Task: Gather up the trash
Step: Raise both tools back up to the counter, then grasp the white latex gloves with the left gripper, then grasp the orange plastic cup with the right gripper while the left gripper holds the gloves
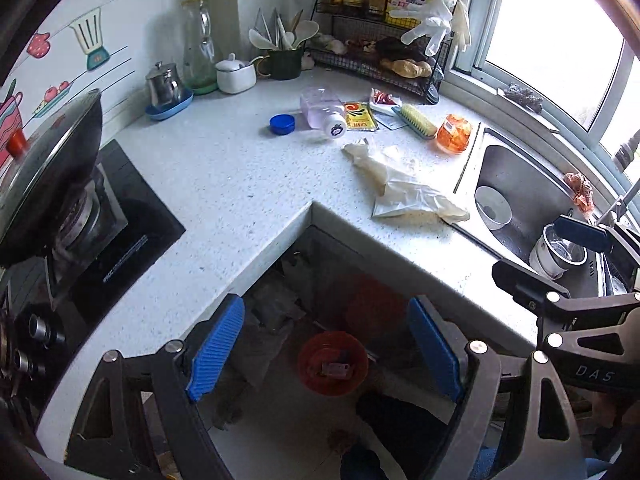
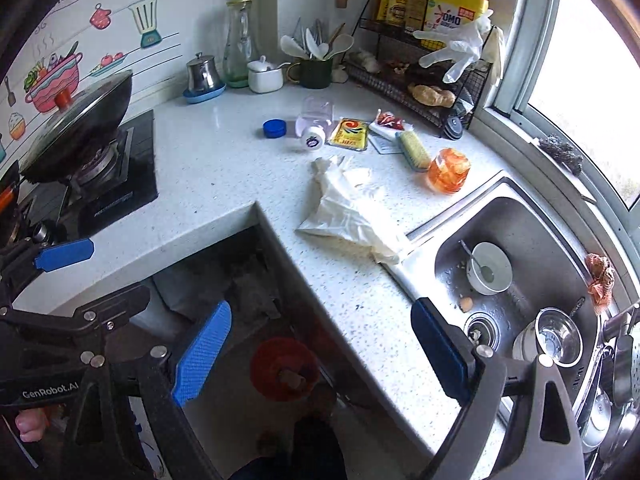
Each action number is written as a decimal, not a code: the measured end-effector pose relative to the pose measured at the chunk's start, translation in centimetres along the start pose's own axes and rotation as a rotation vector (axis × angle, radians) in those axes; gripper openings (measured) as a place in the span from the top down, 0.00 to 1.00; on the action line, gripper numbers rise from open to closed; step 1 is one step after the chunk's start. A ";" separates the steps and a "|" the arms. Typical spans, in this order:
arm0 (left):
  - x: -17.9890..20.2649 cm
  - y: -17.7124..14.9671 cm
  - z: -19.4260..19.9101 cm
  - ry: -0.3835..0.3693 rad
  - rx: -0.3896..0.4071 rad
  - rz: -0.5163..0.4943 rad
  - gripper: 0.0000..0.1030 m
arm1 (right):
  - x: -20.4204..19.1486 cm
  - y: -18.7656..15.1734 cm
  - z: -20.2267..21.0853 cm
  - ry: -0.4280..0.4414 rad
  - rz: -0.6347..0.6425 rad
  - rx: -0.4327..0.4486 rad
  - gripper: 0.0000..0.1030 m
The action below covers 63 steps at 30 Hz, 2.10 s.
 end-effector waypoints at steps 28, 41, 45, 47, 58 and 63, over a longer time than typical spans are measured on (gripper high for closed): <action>9.8 10.6 -21.4 -0.068 -0.309 -0.112 0.20 | 15.9 3.4 -13.8 -0.079 -0.209 -0.191 0.12; 11.9 10.7 -22.1 -0.123 -0.332 -0.147 0.94 | 16.9 3.4 -14.4 -0.078 -0.225 -0.203 0.12; 12.7 10.5 -20.7 -0.120 -0.295 -0.191 0.98 | 16.8 3.4 -13.9 -0.069 -0.239 -0.198 0.12; 13.2 11.0 -19.1 -0.133 -0.259 -0.201 0.98 | 16.7 3.6 -13.4 -0.058 -0.248 -0.187 0.12; 14.2 17.0 -15.2 -0.095 -0.121 -0.207 0.98 | 18.2 7.4 -11.2 -0.020 -0.276 -0.093 0.12; 15.1 18.2 -16.5 -0.072 -0.115 -0.195 0.98 | 19.6 8.7 -12.0 -0.002 -0.289 -0.077 0.12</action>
Point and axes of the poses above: each gripper's, at about its wrist camera, not at the fingertips, and z roughly against the way its jaws point, x to its right, y to its top, the point moved 5 cm from there along -z, roughly the way its jaws point, and after that the axes turned 6 degrees about z, right-handed, at the moved point
